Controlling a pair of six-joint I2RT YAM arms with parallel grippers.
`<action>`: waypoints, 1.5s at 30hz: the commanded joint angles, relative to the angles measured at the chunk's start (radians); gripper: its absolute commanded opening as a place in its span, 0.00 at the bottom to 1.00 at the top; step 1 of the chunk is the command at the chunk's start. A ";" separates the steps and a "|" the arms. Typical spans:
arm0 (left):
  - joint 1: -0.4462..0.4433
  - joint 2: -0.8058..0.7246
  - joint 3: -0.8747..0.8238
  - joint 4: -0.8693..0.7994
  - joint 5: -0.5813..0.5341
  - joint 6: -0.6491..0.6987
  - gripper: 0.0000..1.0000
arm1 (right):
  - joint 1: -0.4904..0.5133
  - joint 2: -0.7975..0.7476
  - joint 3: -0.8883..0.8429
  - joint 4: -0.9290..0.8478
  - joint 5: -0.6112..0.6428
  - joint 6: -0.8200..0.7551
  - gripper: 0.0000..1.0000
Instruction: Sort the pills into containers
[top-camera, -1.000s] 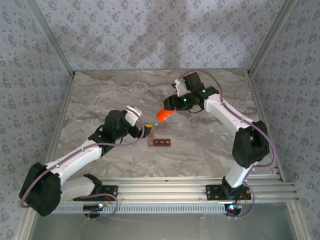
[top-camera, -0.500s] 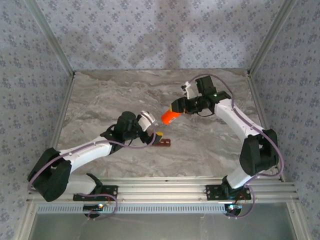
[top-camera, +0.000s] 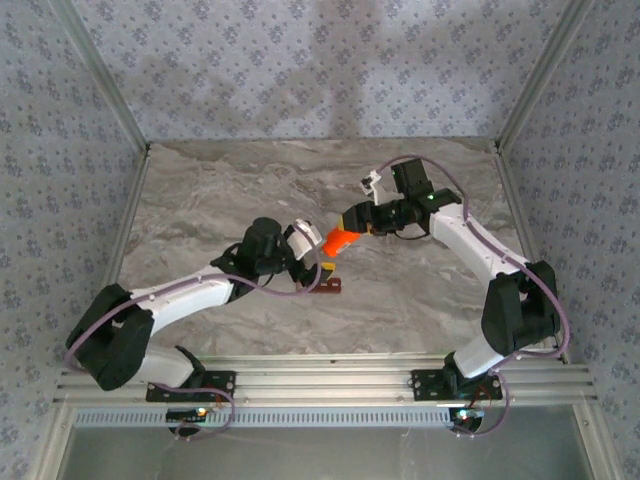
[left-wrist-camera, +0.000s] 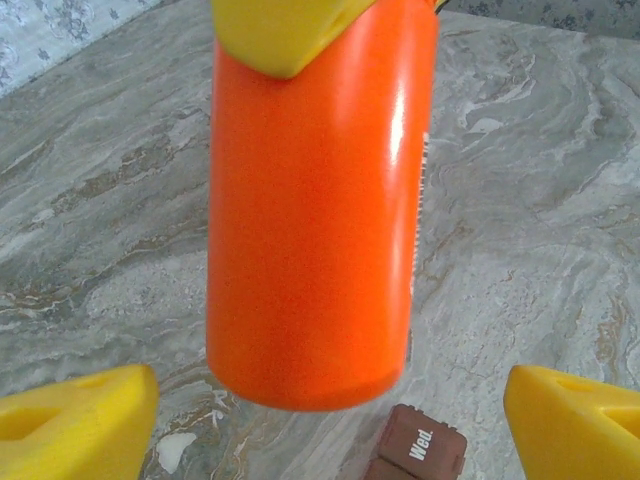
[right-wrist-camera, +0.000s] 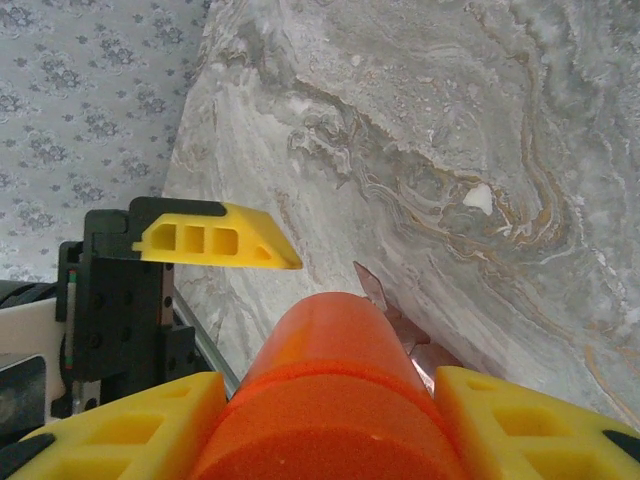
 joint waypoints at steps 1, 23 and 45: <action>-0.004 0.023 0.037 0.051 0.045 0.007 0.88 | 0.015 -0.031 -0.008 0.017 -0.042 0.006 0.29; -0.007 0.086 0.067 0.067 0.064 -0.034 0.76 | 0.091 -0.027 -0.028 0.059 -0.023 0.044 0.27; 0.000 0.006 0.028 0.081 -0.007 -0.068 0.23 | 0.059 -0.060 -0.087 0.103 -0.038 0.097 0.57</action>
